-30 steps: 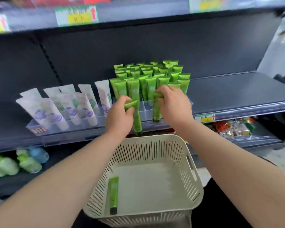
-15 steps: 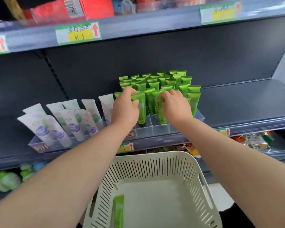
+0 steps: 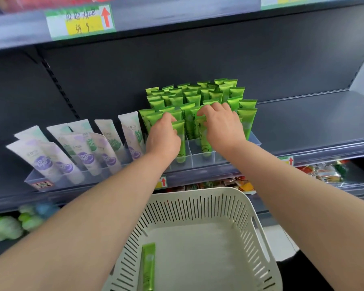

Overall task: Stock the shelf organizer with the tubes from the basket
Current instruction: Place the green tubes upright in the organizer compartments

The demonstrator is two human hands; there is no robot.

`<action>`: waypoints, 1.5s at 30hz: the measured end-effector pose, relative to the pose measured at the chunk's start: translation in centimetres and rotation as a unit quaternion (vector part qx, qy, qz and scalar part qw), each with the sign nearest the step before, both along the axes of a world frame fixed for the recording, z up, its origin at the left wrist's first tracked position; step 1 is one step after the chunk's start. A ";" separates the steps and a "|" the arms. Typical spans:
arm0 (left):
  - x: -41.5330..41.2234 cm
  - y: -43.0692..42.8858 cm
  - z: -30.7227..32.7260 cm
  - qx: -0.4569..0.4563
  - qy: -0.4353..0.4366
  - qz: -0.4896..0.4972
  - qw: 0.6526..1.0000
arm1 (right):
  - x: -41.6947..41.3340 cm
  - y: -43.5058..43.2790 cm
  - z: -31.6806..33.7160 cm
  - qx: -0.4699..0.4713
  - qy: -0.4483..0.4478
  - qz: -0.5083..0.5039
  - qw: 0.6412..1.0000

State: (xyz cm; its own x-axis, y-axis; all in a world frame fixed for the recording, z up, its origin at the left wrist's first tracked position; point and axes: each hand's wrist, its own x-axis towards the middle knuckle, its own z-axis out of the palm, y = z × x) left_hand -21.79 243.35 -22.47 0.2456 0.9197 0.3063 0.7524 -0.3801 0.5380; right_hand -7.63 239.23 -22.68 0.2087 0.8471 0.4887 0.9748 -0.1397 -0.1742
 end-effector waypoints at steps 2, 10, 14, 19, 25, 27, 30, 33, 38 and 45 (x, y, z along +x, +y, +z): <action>-0.1 0.0 0.2 0.005 -0.003 0.008 1.000 | -0.3 -0.3 0.3 0.010 -0.014 0.000 1.000; -1.5 -1.9 1.7 0.052 -0.012 0.012 0.998 | -1.8 -2.3 1.1 0.018 -0.041 0.004 0.999; -3.3 -3.7 1.3 0.073 -0.030 -0.010 0.997 | -2.9 -4.2 0.6 0.020 -0.044 0.007 0.999; -6.5 -6.2 -3.0 0.082 -0.021 -0.064 0.994 | -5.0 -7.4 -3.0 -0.054 -0.085 0.062 0.993; -10.6 -7.5 -10.1 0.000 0.077 -0.059 0.995 | -7.5 -10.4 -7.9 -0.169 -0.130 0.154 0.965; -11.5 -7.7 -12.6 -0.056 0.120 -0.035 0.991 | -8.1 -10.9 -9.8 -0.198 -0.126 0.177 0.956; -12.3 -7.8 -16.1 -0.169 0.202 -0.016 0.965 | -8.3 -11.2 -12.1 -0.235 -0.103 0.200 0.946; -12.9 -8.5 -19.4 -0.284 0.304 -0.026 0.909 | -8.4 -11.4 -14.0 -0.290 -0.063 0.199 0.934; -13.5 -9.7 -23.4 -0.375 0.390 -0.017 0.841 | -8.4 -11.3 -16.0 -0.354 -0.057 0.232 0.904; -12.8 -9.3 -26.4 -0.388 0.453 -0.018 0.802 | -8.0 -10.8 -17.5 -0.373 -0.045 0.236 0.896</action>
